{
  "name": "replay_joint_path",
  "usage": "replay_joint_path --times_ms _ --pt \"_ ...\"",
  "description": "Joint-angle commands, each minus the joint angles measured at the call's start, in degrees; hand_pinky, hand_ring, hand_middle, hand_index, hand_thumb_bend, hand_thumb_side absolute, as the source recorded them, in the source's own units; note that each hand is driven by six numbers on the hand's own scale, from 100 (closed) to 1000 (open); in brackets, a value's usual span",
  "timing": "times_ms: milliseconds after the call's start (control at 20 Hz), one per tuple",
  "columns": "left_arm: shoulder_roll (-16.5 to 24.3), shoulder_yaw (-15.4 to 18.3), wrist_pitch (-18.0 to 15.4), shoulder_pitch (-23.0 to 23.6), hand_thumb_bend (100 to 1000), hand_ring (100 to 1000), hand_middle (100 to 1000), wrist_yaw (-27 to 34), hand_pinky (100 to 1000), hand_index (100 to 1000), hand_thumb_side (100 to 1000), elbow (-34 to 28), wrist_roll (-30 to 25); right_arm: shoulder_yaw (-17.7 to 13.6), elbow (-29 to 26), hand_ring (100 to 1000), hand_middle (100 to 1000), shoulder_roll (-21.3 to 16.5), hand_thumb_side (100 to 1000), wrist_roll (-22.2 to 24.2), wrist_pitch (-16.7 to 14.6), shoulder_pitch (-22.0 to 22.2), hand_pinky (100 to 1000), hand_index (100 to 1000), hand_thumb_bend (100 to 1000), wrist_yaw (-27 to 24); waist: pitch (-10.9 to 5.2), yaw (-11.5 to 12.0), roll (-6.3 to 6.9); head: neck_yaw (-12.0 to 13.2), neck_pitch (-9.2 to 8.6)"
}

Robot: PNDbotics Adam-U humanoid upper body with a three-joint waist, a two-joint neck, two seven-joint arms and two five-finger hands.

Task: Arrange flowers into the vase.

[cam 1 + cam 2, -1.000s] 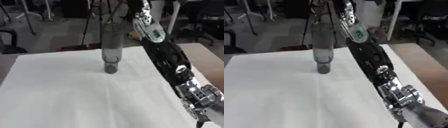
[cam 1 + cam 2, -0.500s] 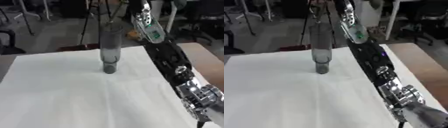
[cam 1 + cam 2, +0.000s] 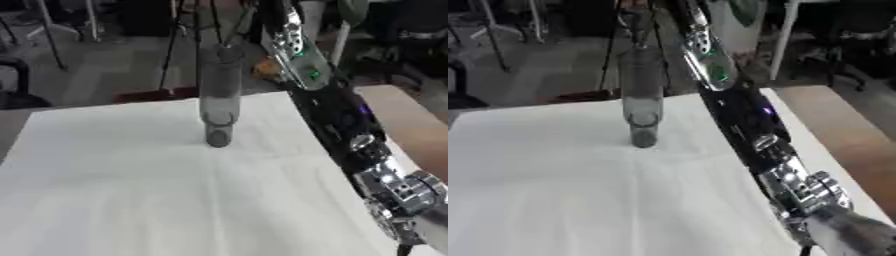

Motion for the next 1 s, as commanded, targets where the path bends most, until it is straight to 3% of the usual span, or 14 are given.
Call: replay_joint_path --times_ms 50,350,600,850,1000 --pt "0.79 0.08 -0.15 -0.56 942 706 617 0.18 573 660 615 -0.75 -0.10 -0.53 -0.29 100 100 -2.28 891 -0.11 -0.01 -0.90 100 255 100 0.60 0.22 -0.07 0.34 -0.09 -0.78" --pt "0.81 0.04 -0.15 -0.48 942 706 617 0.24 574 661 615 -0.71 -0.31 5.13 3.95 100 100 -3.74 892 4.85 3.35 0.61 100 268 100 5.70 0.34 -0.12 0.24 -0.46 -0.84" --pt "0.85 0.15 -0.16 -0.36 942 706 617 0.24 574 661 615 -0.68 -0.26 2.73 4.40 100 100 -2.67 892 10.08 3.09 0.11 100 268 100 10.71 0.26 -0.30 0.29 -0.45 -0.96" --pt "0.88 0.22 -0.17 -0.31 942 705 617 0.24 573 661 616 -0.68 -0.22 0.61 4.41 100 100 -2.50 896 14.17 3.39 -0.11 100 298 100 11.20 0.22 -0.47 0.29 -0.45 -1.10" --pt "0.91 0.23 -0.17 -0.24 941 705 617 0.26 574 661 617 -0.63 -0.22 0.49 4.71 202 100 -2.76 893 15.18 4.89 -0.11 100 397 100 12.52 0.22 -0.53 0.25 -0.53 -1.17"
